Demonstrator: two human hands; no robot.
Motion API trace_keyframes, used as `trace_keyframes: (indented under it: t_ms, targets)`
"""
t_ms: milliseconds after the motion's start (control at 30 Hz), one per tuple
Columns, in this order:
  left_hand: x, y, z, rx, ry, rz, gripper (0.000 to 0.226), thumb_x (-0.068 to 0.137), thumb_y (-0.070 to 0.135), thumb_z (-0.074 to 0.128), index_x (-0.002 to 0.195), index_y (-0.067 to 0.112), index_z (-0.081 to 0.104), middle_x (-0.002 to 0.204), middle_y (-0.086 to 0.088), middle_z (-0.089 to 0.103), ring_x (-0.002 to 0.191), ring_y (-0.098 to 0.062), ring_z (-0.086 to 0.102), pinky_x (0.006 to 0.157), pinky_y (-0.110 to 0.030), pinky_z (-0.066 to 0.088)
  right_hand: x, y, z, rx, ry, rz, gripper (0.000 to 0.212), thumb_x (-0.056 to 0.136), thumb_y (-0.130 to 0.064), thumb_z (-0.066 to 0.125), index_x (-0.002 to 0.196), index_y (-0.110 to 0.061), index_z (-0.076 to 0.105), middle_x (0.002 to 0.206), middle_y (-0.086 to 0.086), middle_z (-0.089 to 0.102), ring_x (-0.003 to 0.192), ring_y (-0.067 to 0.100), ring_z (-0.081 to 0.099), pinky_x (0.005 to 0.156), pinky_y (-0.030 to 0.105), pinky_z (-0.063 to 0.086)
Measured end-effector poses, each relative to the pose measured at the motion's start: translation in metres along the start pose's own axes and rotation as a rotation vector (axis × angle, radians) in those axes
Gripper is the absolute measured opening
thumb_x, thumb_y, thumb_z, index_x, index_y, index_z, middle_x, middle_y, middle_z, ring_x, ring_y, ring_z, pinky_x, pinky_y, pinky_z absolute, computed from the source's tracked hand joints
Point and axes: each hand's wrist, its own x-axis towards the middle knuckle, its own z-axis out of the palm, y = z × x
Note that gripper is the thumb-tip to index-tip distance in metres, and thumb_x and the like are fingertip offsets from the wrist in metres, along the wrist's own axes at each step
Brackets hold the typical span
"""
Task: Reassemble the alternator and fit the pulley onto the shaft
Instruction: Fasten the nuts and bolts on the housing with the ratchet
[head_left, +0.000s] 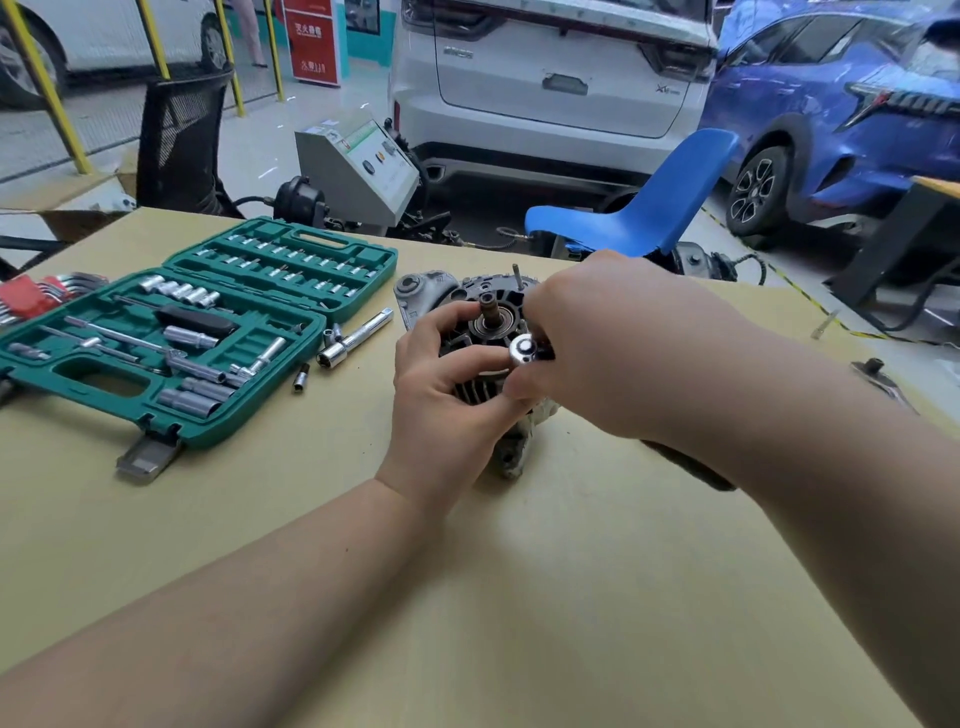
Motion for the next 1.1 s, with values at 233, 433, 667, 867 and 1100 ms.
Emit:
trace_keyframes:
  t_ms: [233,433,667,867,1100]
  targets:
    - [0.002,0.004,-0.002,-0.046,-0.055,-0.024,0.016,0.076,0.045,0.094,0.088,0.043,0.084,0.138,0.02,0.052,0.141,-0.024,0.049,0.116,-0.048,0.047,0.005,0.013,-0.001,-0.081,0.011,-0.161,0.011,0.093,-0.031,0.067,0.1,-0.039,0.065,0.089,-0.008,0.059,0.088,0.022,0.056,0.06,0.033,0.047]
    - [0.001,0.003,-0.004,-0.033,-0.062,-0.032,0.015,0.081,0.034,0.092,0.095,0.033,0.086,0.142,0.01,0.054,0.144,-0.02,0.048,0.119,-0.047,0.043,0.007,0.018,-0.001,0.002,0.005,-0.136,0.016,0.089,-0.05,0.068,0.093,-0.035,0.065,0.079,-0.007,0.056,0.08,0.017,0.056,0.052,0.028,0.033]
    - [0.005,0.004,-0.006,-0.104,-0.06,-0.08,0.019,0.071,0.045,0.094,0.081,0.031,0.087,0.139,0.012,0.059,0.141,-0.019,0.052,0.117,-0.05,0.046,0.005,0.013,0.0,-0.042,-0.002,-0.177,0.017,0.095,-0.041,0.065,0.086,-0.031,0.054,0.077,-0.005,0.051,0.07,0.016,0.05,0.052,0.031,0.033]
    - [0.004,0.002,-0.007,-0.086,-0.091,-0.052,0.019,0.08,0.047,0.093,0.095,0.036,0.088,0.141,0.016,0.055,0.143,-0.019,0.049,0.117,-0.049,0.047,0.011,0.016,0.0,-0.055,0.001,-0.184,0.015,0.094,-0.043,0.062,0.101,-0.03,0.06,0.077,-0.011,0.048,0.082,0.019,0.049,0.051,0.028,0.026]
    - [0.008,0.003,-0.01,-0.07,-0.102,-0.09,0.019,0.074,0.046,0.094,0.088,0.034,0.088,0.145,0.014,0.055,0.141,-0.017,0.051,0.117,-0.052,0.046,0.005,0.009,0.0,-0.058,0.06,-0.125,0.042,0.09,-0.052,0.066,0.069,-0.028,0.038,0.075,-0.004,0.044,0.061,0.013,0.045,0.049,0.027,0.025]
